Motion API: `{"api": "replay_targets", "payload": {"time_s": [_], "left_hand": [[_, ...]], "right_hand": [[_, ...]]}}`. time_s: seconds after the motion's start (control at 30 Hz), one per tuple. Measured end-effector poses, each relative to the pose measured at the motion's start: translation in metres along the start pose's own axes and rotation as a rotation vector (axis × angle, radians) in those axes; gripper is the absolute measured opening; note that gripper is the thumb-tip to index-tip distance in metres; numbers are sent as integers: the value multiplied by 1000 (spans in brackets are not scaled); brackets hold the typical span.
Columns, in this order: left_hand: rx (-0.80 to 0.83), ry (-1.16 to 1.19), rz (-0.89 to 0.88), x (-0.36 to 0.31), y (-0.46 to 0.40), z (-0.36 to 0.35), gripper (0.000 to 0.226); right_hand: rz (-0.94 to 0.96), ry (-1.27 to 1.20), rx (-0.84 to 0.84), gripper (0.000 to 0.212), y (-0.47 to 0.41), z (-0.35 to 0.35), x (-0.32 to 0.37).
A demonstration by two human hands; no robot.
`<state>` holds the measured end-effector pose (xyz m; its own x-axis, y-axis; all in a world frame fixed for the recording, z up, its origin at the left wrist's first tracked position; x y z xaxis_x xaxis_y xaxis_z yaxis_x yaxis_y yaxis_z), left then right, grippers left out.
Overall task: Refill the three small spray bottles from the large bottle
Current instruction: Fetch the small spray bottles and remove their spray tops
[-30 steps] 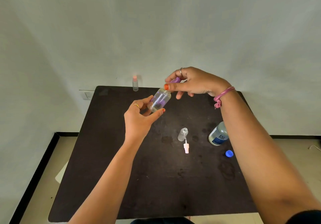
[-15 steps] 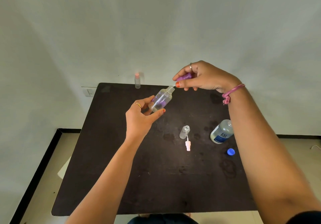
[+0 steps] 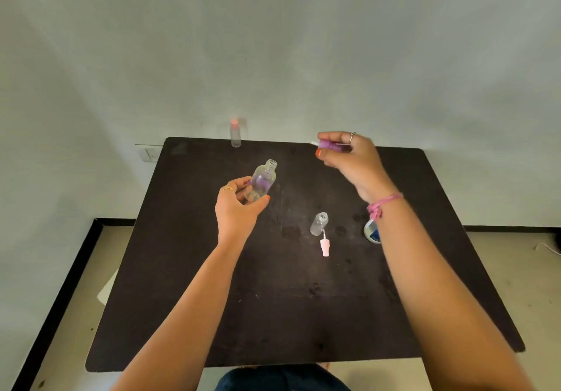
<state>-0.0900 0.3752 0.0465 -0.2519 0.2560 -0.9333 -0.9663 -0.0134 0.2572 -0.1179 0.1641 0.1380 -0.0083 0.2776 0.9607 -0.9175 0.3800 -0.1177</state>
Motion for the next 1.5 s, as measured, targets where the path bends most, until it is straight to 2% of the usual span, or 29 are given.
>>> {"api": "replay_targets", "payload": {"time_s": [0.3,0.4,0.53,0.73,0.83,1.27,1.5], "left_hand": [[104,-47,85,38,-5,-30,46],[138,-102,113,53,-8,-39,46],[172,-194,121,70,-13,-49,49],[233,-309,161,92,-25,-61,51],[249,-356,151,101,-34,-68,47],[261,-454,70,112,-46,-83,46],[363,-461,51,117,-48,-74,61]], "right_hand": [[-249,-91,-373,19,68,-56,-93],[-348,-102,-442,18,85,-72,-118],[-397,-15,-444,22,104,-89,-148],[-522,100,-424,5,119,-97,-177],[-534,151,-417,9,117,-98,-186],[-473,203,-366,18,105,-106,-204],[-464,234,-349,27,104,-102,-197]]}}
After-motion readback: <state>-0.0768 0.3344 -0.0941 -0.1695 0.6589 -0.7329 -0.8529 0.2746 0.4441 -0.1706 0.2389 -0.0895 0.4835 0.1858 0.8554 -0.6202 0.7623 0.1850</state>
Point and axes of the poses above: each hand's wrist, its own y-axis away from the middle knuckle, its own z-axis out of the back of the hand, x = y × z, the point moved 1 cm from there along -y, towards the middle knuckle, and after that the axes turned 8 degrees about z, right-handed, at the moved point
